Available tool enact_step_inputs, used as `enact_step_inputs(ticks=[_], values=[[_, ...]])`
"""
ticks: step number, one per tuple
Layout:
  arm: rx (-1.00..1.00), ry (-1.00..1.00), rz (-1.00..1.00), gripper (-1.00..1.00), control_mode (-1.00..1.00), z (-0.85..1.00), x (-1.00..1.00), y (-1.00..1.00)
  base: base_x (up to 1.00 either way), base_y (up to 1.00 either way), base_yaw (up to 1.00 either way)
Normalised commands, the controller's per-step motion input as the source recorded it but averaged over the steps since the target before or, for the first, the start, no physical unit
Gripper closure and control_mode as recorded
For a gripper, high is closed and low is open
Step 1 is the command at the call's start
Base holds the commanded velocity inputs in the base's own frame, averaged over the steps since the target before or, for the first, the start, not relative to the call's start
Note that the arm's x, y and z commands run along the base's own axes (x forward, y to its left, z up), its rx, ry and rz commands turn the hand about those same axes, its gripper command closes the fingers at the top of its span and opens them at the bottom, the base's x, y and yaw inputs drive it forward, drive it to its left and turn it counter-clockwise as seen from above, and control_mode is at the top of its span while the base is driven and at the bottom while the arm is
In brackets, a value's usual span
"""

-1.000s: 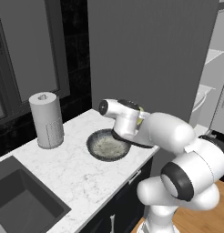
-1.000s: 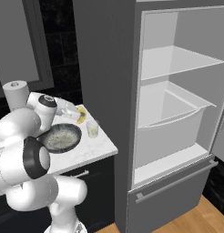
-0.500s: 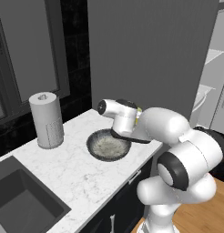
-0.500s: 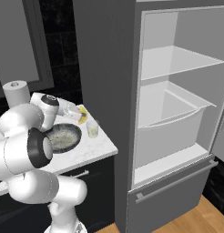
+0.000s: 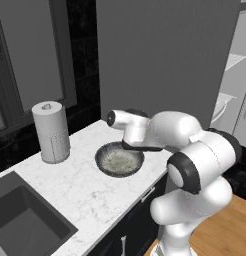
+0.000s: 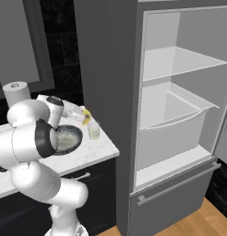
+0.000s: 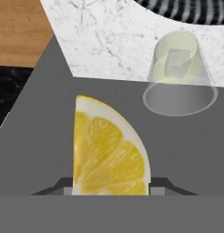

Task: Grab a lemon wedge from the fridge and one ice cube from the ice bowl, and put them in the glass of lemonade.

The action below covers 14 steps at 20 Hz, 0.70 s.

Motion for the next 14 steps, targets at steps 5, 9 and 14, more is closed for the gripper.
enact_step_inputs(ticks=[5, 9, 14], values=[[0.00, 0.00, -0.01, 1.00, -1.00, -0.10, 0.23, 0.00, 0.00, 0.00, 0.00], [0.00, 0.00, 0.00, 1.00, -1.00, -0.16, 0.21, 0.00, 0.00, 0.00, 0.00], [0.00, 0.00, 0.00, 1.00, -1.00, -0.17, 0.17, 0.00, 0.00, 0.00, 0.00]])
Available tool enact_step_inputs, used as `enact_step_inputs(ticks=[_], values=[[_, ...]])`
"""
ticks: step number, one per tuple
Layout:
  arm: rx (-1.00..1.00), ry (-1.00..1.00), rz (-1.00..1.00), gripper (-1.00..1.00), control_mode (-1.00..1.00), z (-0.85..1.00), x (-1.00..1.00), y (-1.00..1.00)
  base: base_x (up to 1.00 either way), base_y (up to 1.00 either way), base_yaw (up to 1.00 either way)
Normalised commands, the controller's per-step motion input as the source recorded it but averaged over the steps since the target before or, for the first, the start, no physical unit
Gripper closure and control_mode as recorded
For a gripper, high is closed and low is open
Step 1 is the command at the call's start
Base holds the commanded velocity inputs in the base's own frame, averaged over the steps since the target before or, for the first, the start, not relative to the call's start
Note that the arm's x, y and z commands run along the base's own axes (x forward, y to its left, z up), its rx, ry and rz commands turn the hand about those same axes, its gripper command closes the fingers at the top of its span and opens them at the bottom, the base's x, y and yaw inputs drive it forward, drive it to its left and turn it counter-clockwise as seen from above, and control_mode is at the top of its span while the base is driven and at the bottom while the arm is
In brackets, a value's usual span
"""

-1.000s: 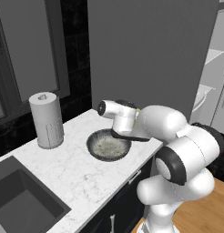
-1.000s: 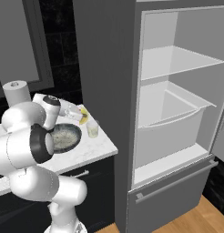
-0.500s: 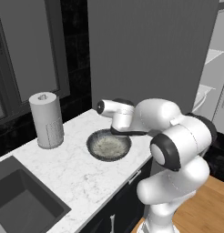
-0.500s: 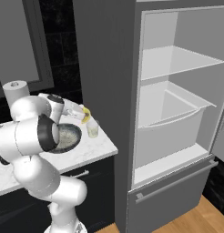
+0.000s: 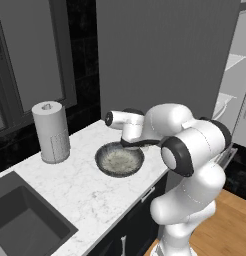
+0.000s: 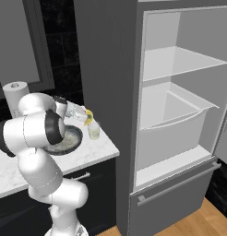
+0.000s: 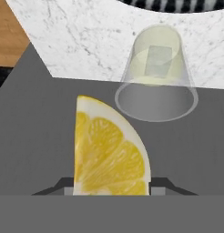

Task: Grab a lemon wedge from the fridge and one ice cube from the ice bowl, and put them in the glass of lemonade.

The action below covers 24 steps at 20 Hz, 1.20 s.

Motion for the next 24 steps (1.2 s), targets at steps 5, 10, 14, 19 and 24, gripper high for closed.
enact_step_inputs(ticks=[5, 10, 14, 19, 24], values=[[0.00, -0.01, 0.00, 1.00, -1.00, -0.10, 0.10, 0.00, 0.00, 0.00, 0.00], [0.00, 0.00, 0.00, 1.00, -1.00, -0.02, 0.05, -0.01, 0.00, 0.00, 0.00], [0.00, 0.00, 0.00, 1.00, -1.00, -0.01, 0.09, -0.08, 0.00, 0.00, 0.00], [0.00, 0.00, -0.01, 1.00, -1.00, -0.04, 0.06, -0.28, 0.00, 0.00, 0.00], [0.00, 0.00, 0.00, 1.00, -1.00, -0.05, 0.15, -0.18, 0.00, 0.00, 0.00]])
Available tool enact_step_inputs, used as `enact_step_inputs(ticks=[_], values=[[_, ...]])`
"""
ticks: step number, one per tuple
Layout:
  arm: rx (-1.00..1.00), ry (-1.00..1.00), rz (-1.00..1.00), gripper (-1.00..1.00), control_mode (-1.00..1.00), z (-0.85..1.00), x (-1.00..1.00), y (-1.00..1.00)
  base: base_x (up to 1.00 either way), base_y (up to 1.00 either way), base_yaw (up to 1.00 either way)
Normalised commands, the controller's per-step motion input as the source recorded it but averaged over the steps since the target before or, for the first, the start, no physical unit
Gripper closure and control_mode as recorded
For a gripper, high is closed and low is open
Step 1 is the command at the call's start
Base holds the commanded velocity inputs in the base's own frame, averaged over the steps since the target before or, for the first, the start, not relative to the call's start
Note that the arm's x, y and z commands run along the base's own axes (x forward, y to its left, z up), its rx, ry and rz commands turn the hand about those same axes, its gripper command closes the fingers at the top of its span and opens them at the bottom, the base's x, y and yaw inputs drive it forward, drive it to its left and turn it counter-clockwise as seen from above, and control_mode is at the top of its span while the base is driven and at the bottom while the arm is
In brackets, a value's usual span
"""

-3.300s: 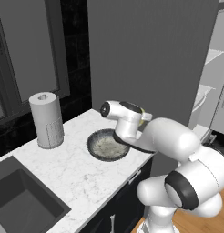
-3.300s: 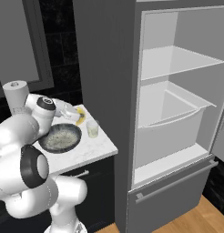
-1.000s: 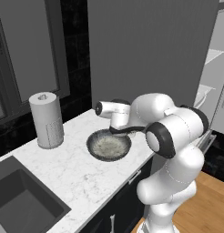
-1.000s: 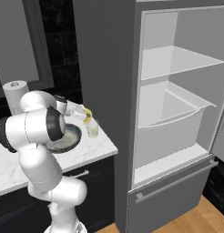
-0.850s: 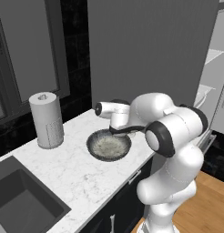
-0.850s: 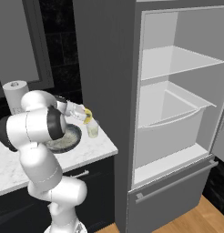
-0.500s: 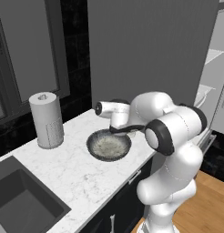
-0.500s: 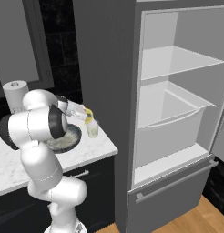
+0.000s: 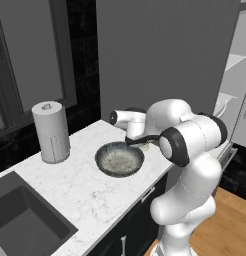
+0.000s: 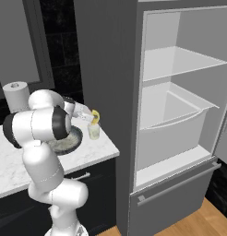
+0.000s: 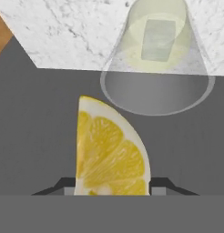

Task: Grab a lemon wedge from the fridge and one ice cube from the ice bowl, and put them in the glass of lemonade.

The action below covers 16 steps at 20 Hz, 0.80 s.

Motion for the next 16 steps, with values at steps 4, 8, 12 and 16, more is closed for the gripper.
enact_step_inputs(ticks=[4, 8, 12, 16], values=[[0.00, -0.02, 0.00, 1.00, -1.00, -0.15, 0.30, 0.00, 0.00, 0.00, 0.00], [0.00, -0.04, 0.00, 1.00, -1.00, -0.19, 0.22, 0.00, 0.00, 0.00, 0.00], [-0.01, -0.06, 0.00, 1.00, -1.00, -0.18, 0.02, 0.12, 0.00, 0.00, 0.00], [-0.01, -0.04, -0.02, 1.00, -1.00, -0.04, 0.01, 0.24, 0.00, 0.00, 0.00]])
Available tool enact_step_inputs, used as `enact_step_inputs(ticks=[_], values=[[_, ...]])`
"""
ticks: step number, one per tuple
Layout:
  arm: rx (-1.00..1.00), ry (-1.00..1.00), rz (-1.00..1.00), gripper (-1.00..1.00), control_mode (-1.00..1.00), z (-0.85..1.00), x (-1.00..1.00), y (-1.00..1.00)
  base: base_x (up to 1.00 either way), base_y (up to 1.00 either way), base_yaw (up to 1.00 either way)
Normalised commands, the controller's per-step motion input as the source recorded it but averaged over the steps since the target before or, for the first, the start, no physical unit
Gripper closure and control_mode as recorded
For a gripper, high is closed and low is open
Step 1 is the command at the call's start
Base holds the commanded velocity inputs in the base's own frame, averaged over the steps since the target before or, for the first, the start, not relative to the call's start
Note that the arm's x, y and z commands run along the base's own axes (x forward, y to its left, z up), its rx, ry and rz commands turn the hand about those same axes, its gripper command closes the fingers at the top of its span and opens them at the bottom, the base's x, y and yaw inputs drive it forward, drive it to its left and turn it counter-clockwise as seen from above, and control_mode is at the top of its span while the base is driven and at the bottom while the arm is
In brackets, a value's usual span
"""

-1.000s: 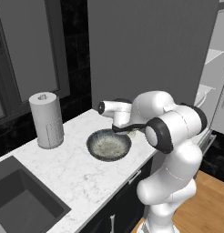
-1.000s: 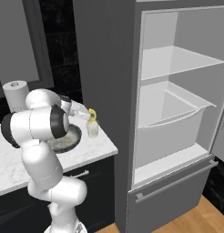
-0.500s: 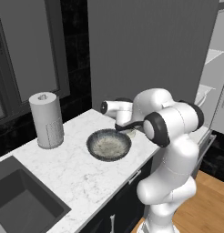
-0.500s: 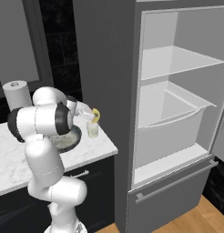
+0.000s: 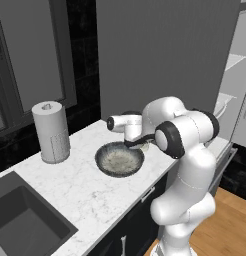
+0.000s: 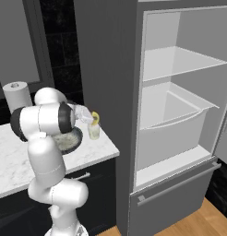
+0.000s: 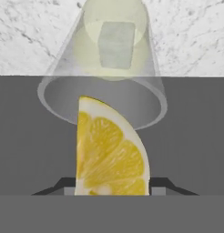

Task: Grab a lemon wedge from the fridge and one ice cube from the ice bowl, and put them in the glass of lemonade.

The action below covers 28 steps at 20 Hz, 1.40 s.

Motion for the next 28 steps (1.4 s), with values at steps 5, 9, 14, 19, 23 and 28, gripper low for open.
enact_step_inputs(ticks=[5, 9, 14, 19, 23, 28], values=[[0.00, 0.00, -0.03, 1.00, -1.00, 0.00, 0.14, 0.09, 0.00, 0.00, 0.00], [0.00, 0.00, -0.01, 1.00, -1.00, -0.02, 0.20, 0.00, 0.00, 0.00, 0.00], [0.00, -0.02, -0.01, 1.00, -1.00, -0.17, 0.20, 0.01, 0.00, 0.00, 0.00], [0.00, -0.02, 0.00, 1.00, -1.00, -0.19, 0.19, 0.00, 0.00, 0.00, 0.00], [0.00, -0.04, -0.01, 1.00, -1.00, -0.02, -0.04, 0.00, 0.00, 0.00, 0.00], [0.00, -0.06, -0.04, 1.00, -1.00, 0.01, -0.27, 0.00, 0.00, 0.00, 0.00]])
